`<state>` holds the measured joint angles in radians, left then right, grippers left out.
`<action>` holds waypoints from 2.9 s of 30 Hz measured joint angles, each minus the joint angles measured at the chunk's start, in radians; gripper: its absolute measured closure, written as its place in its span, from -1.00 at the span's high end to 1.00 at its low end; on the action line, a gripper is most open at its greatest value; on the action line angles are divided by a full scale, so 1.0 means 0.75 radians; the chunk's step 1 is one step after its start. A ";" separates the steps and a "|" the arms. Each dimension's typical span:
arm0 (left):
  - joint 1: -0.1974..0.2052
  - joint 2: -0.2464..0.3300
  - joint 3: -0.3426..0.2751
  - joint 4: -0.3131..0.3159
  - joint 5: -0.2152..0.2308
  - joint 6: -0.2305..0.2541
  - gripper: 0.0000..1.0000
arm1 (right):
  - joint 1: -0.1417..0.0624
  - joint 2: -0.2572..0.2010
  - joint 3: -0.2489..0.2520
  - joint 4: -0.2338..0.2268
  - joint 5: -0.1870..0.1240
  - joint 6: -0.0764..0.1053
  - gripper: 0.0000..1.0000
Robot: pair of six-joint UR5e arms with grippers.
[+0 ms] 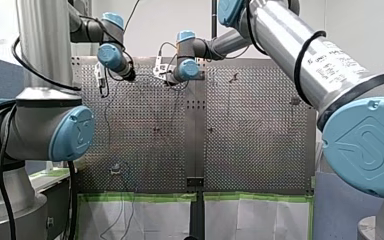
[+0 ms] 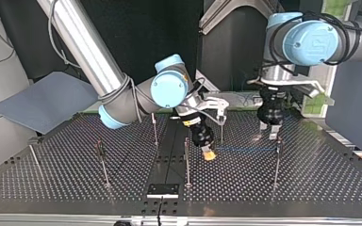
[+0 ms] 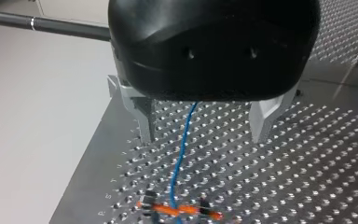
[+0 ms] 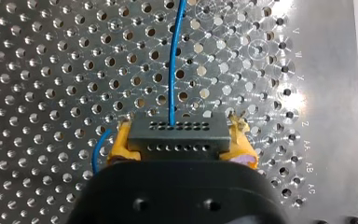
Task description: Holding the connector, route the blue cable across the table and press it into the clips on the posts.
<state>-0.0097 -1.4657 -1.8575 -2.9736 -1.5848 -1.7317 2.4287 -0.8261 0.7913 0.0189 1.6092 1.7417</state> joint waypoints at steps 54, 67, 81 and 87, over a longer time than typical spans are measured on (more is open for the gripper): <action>-0.069 -0.352 0.313 0.035 -0.184 0.010 -1.00 | -0.022 0.000 0.000 0.005 -0.008 0.000 -1.00; -0.076 -0.329 0.308 -0.013 -0.241 0.005 -0.38 | -0.017 0.001 0.000 0.013 -0.007 0.000 -1.00; -0.091 -0.327 0.306 -0.039 -0.337 0.020 -1.00 | -0.006 0.001 0.000 0.025 -0.008 0.001 -1.00; -0.094 -0.327 0.293 -0.039 -0.349 0.023 -1.00 | -0.003 0.001 0.001 0.028 -0.008 0.001 -1.00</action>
<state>-0.0805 -1.7113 -1.6380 -3.0031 -1.8464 -1.7147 2.4261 -0.8250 0.7917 0.0399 1.6031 1.7421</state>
